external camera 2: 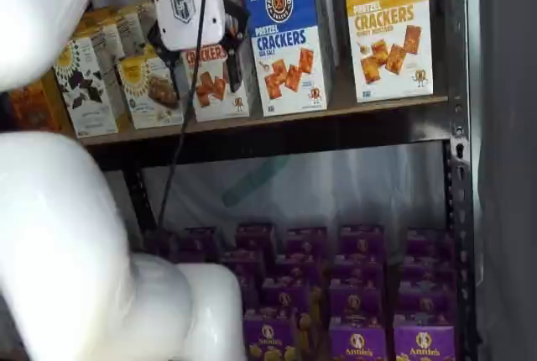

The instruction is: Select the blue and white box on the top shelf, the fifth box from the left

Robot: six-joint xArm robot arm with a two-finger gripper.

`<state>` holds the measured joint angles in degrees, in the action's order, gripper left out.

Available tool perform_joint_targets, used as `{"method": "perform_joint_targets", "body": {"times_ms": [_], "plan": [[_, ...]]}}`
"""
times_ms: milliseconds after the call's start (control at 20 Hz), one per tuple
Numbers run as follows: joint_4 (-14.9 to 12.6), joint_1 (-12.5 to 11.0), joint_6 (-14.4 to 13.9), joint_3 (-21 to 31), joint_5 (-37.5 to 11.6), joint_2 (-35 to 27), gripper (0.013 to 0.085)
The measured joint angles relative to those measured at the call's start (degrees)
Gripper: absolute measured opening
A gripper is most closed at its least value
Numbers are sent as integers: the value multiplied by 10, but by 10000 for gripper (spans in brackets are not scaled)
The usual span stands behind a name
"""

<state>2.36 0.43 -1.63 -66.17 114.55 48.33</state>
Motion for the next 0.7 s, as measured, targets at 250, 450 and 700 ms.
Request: {"method": "perform_joint_targets", "body": {"times_ms": [250, 450, 700], "plan": [[52, -45, 23, -2, 6, -2, 850], [42, -36, 18, -5, 7, -5, 850], [19, -13, 6, -1, -16, -5, 850]]}}
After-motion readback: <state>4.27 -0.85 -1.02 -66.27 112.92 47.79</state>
